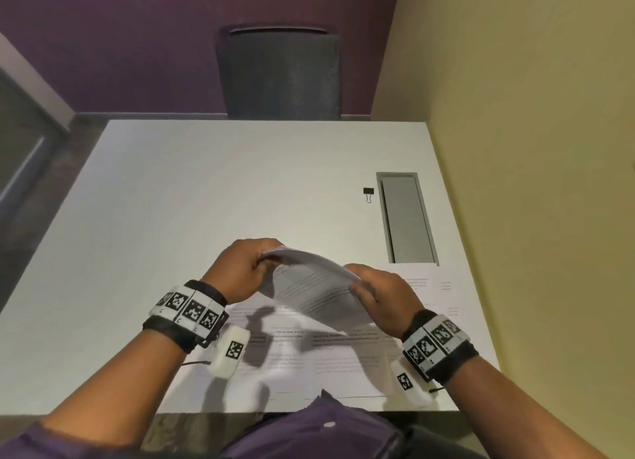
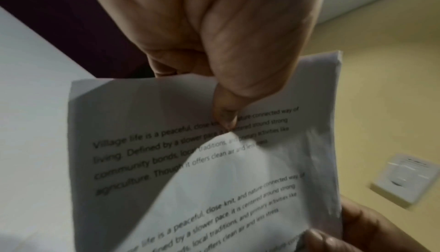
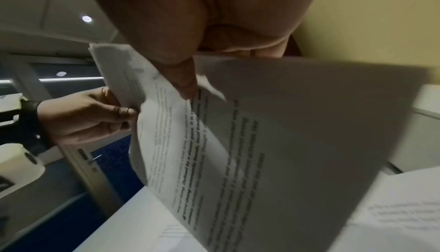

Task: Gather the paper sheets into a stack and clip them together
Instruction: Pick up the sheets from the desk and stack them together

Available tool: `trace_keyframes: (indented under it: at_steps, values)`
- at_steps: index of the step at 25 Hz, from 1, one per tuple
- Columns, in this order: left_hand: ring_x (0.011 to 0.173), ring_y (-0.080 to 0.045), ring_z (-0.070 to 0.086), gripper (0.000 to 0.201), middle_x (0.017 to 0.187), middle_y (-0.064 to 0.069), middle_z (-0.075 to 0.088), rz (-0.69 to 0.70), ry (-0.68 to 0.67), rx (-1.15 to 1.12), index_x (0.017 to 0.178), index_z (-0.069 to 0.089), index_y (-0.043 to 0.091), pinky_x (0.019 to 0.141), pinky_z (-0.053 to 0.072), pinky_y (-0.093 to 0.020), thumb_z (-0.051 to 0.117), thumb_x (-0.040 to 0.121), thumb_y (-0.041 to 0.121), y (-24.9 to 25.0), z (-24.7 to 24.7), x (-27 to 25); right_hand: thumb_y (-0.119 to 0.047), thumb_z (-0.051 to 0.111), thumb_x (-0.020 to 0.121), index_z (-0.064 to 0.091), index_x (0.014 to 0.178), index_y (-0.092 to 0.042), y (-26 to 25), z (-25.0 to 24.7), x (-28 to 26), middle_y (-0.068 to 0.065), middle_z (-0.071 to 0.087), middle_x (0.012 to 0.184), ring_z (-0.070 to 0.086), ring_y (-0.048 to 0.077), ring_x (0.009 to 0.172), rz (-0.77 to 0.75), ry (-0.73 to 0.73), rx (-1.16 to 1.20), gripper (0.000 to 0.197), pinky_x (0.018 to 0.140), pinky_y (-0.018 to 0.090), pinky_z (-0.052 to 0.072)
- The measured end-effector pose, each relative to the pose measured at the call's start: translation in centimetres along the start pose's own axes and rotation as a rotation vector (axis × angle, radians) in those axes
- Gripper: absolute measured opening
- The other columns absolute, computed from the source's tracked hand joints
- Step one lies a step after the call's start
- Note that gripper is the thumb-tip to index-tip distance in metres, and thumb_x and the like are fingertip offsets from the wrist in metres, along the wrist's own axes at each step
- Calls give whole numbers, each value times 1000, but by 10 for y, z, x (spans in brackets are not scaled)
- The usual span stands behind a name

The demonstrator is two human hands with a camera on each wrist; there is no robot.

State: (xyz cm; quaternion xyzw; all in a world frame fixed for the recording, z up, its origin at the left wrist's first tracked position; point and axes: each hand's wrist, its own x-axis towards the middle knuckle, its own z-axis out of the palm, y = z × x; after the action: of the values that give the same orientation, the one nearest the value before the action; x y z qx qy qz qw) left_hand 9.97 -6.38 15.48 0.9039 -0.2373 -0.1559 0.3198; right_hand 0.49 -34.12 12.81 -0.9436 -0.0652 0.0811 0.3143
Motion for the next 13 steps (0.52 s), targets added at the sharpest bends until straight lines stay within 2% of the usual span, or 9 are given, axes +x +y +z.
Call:
trace_keyframes:
  at_steps: [1,3,4,5,7,9,10,11,13]
  values:
    - [83,-16,64,34,84,9,71,24,5,33,92,69,29,74,53,-38,54,90,0,7,1,4,-29,46,100,61,114,-33,4,0,-2,-8,69,93,62,18,84,18,-2,45,20,75,36,50]
    - [80,-9,63,31,83,13,69,73,99,46,91,66,37,74,50,-35,57,89,8,15,10,9,-27,47,100,64,108,-26,15,-1,-6,-5,69,87,62,21,79,97,26,108,19,71,36,50]
    - [89,-9,63,27,95,13,70,65,204,38,101,66,38,83,49,-36,60,89,15,16,20,11,-24,48,101,66,105,-22,22,-4,-9,-2,69,86,62,23,79,120,45,136,18,71,36,50]
    - [104,-12,60,31,114,9,68,7,322,27,117,63,35,95,46,-37,63,89,21,14,34,11,-22,48,101,66,102,-18,31,-6,-13,-1,68,83,63,24,77,158,52,163,18,70,35,51]
    - [125,-16,45,58,142,0,48,-213,461,-69,139,49,25,110,34,-36,72,86,20,5,69,9,-20,47,99,63,89,-17,48,-14,-22,1,66,78,63,24,74,280,65,228,20,64,33,51]
    - [132,-25,43,67,147,-9,40,-460,353,-199,144,43,18,114,35,-41,75,85,19,-6,106,4,-19,49,96,60,82,-18,75,-15,-35,1,67,77,64,21,70,469,117,388,18,59,28,52]
    - [131,-30,46,67,147,-12,41,-566,243,-256,144,44,15,112,38,-42,75,85,21,-10,124,2,-18,52,95,62,84,-17,89,-14,-42,3,70,80,67,21,73,577,139,519,15,64,30,57]
    - [129,-31,49,65,145,-13,44,-656,133,-307,143,45,11,109,41,-38,75,85,21,-15,142,0,-19,54,94,65,88,-18,102,-10,-49,5,73,87,71,25,79,676,165,625,12,73,38,61]
    - [118,-29,56,57,135,-13,53,-778,1,-340,135,50,5,96,45,-30,73,86,22,-20,172,-3,-19,57,94,66,93,-22,121,-6,-61,7,75,101,72,33,89,808,186,736,9,83,52,60]
